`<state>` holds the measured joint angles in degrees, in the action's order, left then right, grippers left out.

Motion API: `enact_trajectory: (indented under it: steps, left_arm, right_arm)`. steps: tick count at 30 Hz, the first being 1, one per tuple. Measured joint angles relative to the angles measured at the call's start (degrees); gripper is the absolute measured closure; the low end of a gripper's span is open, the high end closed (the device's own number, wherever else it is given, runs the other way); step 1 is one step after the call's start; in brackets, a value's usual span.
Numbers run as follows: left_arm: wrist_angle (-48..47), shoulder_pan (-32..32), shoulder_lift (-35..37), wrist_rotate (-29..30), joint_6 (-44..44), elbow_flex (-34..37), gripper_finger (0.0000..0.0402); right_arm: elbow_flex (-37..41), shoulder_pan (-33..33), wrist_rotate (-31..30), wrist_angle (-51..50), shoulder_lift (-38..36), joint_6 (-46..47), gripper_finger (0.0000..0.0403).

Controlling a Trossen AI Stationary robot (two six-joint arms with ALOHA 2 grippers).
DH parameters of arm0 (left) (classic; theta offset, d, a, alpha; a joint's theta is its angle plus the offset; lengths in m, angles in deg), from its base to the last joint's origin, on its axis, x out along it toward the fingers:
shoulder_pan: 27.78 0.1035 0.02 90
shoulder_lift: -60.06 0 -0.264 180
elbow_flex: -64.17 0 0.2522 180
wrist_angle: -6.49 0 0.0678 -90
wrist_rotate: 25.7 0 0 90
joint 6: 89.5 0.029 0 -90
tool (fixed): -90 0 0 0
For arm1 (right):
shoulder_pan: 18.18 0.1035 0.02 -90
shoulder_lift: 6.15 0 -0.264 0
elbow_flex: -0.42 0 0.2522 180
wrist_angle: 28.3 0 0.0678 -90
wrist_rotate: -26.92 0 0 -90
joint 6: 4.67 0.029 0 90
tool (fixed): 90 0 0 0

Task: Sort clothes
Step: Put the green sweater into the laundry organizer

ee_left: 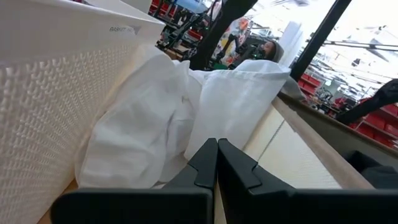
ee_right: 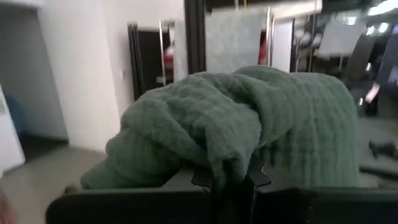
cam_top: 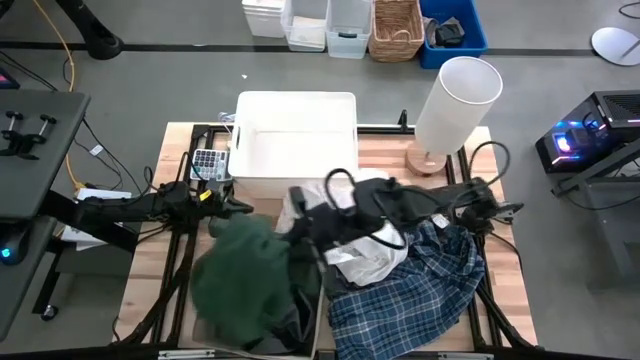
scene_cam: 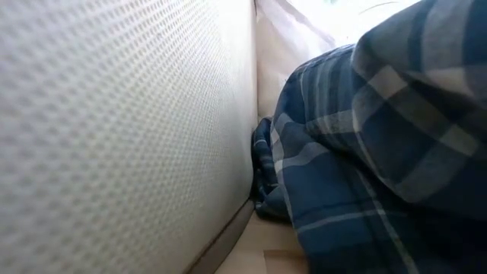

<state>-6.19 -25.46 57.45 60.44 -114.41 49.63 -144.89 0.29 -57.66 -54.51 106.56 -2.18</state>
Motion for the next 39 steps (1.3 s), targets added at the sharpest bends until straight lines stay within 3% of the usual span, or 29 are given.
enact_trajectory:
  steps: [5, 8, 12, 16, 22, 25, 29, 34, 39]
  left_arm:
    - [0.02, 0.01, -0.01, 0.00, 0.00, 0.00, 0.0401]
    - [0.00, 0.02, -0.02, 0.00, 0.02, 0.00, 0.0401]
    - [0.00, 0.01, -0.01, 0.00, 0.00, 0.00, 0.0401]
    - [0.00, 0.01, -0.01, 0.00, 0.00, 0.00, 0.0401]
    - [0.00, 0.00, -0.02, 0.00, 0.00, 0.00, 0.0401]
    - [0.00, 0.01, -0.02, 0.00, 0.00, 0.00, 0.0401]
    - [0.00, 0.00, 0.00, 0.00, 0.00, 0.00, 0.0401]
    - [0.02, 0.00, 0.00, 0.00, 0.00, 0.00, 0.0401]
    - [0.00, 0.01, -0.01, 0.00, 0.00, 0.00, 0.0401]
  right_arm:
    - [-0.21, 1.96, -6.77, -14.68, -5.82, 1.03, 0.0392]
    - [0.48, 2.27, -6.66, -17.33, -5.61, 5.42, 0.0392]
    - [5.49, 3.40, -5.17, -16.67, -2.49, 8.02, 0.0392]
    - [12.38, 4.24, -1.31, -7.57, 0.81, 13.33, 0.0392]
    - [21.58, 3.02, -7.23, -4.47, 5.81, 18.56, 0.0388]
    - [22.73, 2.24, -2.75, -5.31, 7.17, 19.48, 0.0346]
    - [22.59, 2.45, 0.65, -10.79, 7.89, 12.29, 0.0256]
    - [13.47, 1.73, -2.65, -27.52, 7.98, 5.14, 0.0165]
    - [1.01, 1.17, -9.58, -45.06, 7.91, -1.00, 0.0135]
